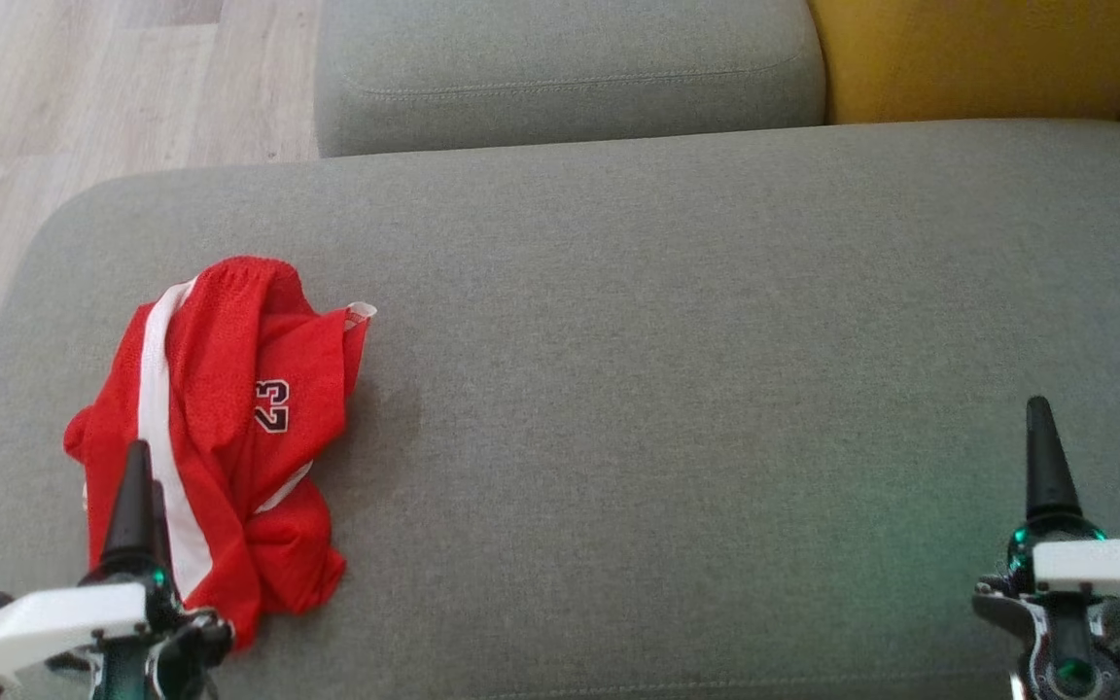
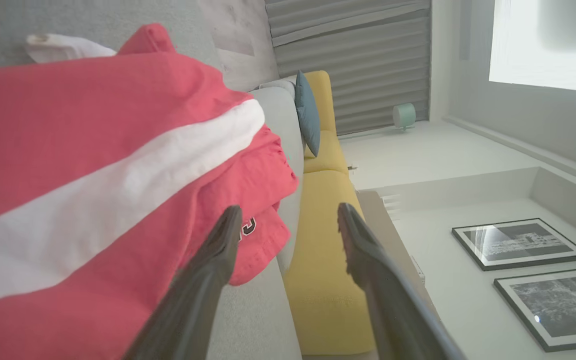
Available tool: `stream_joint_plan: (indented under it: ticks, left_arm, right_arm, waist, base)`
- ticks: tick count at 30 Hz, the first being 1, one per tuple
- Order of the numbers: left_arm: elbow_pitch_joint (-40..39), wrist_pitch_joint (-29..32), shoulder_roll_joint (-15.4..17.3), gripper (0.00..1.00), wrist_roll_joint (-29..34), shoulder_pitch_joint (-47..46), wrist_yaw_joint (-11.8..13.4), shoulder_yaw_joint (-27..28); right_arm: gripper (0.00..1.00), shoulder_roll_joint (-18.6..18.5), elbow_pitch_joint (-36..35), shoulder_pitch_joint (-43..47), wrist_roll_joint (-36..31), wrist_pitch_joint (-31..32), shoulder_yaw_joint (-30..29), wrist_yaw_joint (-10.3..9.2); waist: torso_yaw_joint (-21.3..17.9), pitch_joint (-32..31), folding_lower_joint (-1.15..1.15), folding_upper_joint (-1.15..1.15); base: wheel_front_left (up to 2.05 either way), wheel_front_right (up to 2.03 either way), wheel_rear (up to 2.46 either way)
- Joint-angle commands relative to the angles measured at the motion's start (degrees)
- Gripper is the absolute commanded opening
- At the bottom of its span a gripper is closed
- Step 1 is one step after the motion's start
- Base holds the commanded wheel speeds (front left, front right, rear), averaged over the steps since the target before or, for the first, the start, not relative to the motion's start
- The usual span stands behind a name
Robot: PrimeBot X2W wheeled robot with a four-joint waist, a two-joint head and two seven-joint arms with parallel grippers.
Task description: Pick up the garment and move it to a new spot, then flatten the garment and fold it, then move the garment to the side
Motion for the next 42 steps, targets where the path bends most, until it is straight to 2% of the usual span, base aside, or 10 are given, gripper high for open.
stream_joint_plan:
  ticks: [1, 10, 29, 42]
  left_arm:
    - [-3.75, -0.71, 0.66, 1.0, 2.63, -3.49, 0.31, 0.72]
    - [-8.08, -2.05, 0.73, 1.0, 11.27, -2.54, 1.88, -2.6]
    - [-10.74, -5.39, 1.17, 1.0, 36.98, -1.22, 4.77, -10.98]
    - [-9.41, -7.57, 4.34, 1.0, 49.16, -1.41, 9.36, -17.09]
  right_arm:
    - [1.0, -0.3, -3.57, -2.97, -4.24, -1.02, 1.17, -0.01]
    - [1.0, -0.33, -6.34, -2.6, -16.52, -2.37, 4.85, -0.02]
    - [1.0, -0.39, -6.88, -1.65, -36.05, -5.75, 7.22, -0.02]
    - [1.0, -0.43, -6.15, -1.32, -46.89, -7.94, 8.27, -0.03]
  waist:
    - [0.06, -0.01, 0.0, 0.0]
    - [0.09, -0.14, 0.0, 0.0]
    - [-0.22, -0.88, 0.0, 0.0]
    - [-0.35, -1.14, 0.0, 0.0]
  base:
    - [0.0, 0.0, 0.0]
    - [0.0, 0.0, 0.0]
    - [0.0, 0.0, 0.0]
    - [0.0, 0.0, 0.0]
